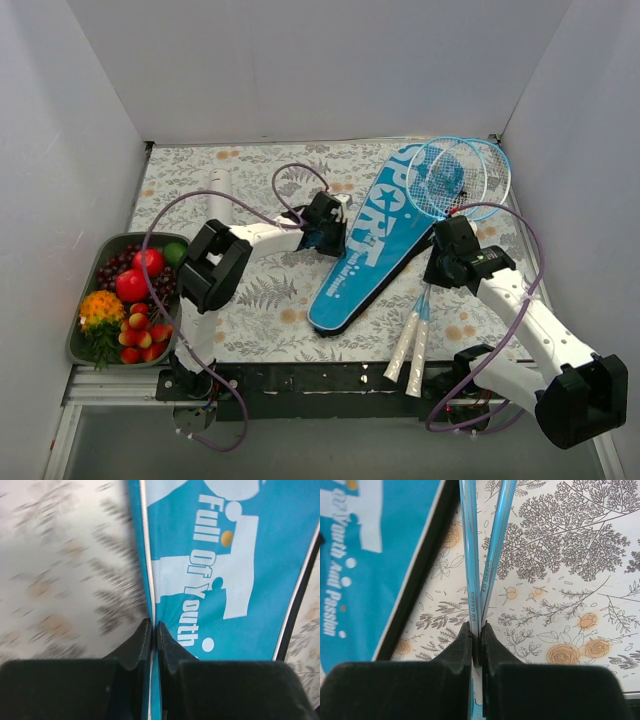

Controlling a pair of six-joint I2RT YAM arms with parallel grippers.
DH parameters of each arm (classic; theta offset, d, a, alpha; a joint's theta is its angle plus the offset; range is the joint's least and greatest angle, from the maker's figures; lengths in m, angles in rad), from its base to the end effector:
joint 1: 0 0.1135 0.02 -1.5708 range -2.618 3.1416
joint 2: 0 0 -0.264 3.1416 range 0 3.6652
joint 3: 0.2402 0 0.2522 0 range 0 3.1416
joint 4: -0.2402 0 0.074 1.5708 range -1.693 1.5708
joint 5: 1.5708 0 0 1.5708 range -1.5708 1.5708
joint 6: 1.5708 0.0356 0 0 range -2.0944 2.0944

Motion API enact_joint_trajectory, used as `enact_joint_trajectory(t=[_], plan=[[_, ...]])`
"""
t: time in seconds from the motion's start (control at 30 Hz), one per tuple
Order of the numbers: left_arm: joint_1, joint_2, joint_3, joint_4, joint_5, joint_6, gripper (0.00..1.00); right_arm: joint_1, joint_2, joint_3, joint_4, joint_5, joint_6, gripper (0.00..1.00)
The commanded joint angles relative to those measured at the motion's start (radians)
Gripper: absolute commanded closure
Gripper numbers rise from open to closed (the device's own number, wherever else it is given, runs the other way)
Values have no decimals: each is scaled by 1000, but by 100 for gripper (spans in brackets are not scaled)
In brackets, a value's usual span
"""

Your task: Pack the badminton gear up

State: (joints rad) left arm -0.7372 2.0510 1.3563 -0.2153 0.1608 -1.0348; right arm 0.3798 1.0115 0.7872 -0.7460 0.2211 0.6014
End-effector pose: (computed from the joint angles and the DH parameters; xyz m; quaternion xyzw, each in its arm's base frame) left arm 0.3186 -0.2970 0.1508 -0.1140 0.9363 -0.2985 0.1457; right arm 0.1826 0.0645 0.2516 0.1374 0.9400 0.0455 0.3089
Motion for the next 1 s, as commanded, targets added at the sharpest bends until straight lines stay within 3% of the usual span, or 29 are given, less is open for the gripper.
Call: enact_joint_trajectory(t=[0.0, 0.33, 0.53, 0.97], plan=[[96, -113, -150, -139, -101, 7, 100, -2, 28, 18, 91, 0, -11, 99], [246, -382, -355, -147, -135, 15, 100, -25, 177, 87, 146, 20, -49, 99], [262, -489, -407, -187, -149, 18, 100, -85, 298, 110, 215, 1, -52, 99], [343, -597, -470, -217, -130, 81, 100, -179, 625, 210, 336, -17, -9, 99]])
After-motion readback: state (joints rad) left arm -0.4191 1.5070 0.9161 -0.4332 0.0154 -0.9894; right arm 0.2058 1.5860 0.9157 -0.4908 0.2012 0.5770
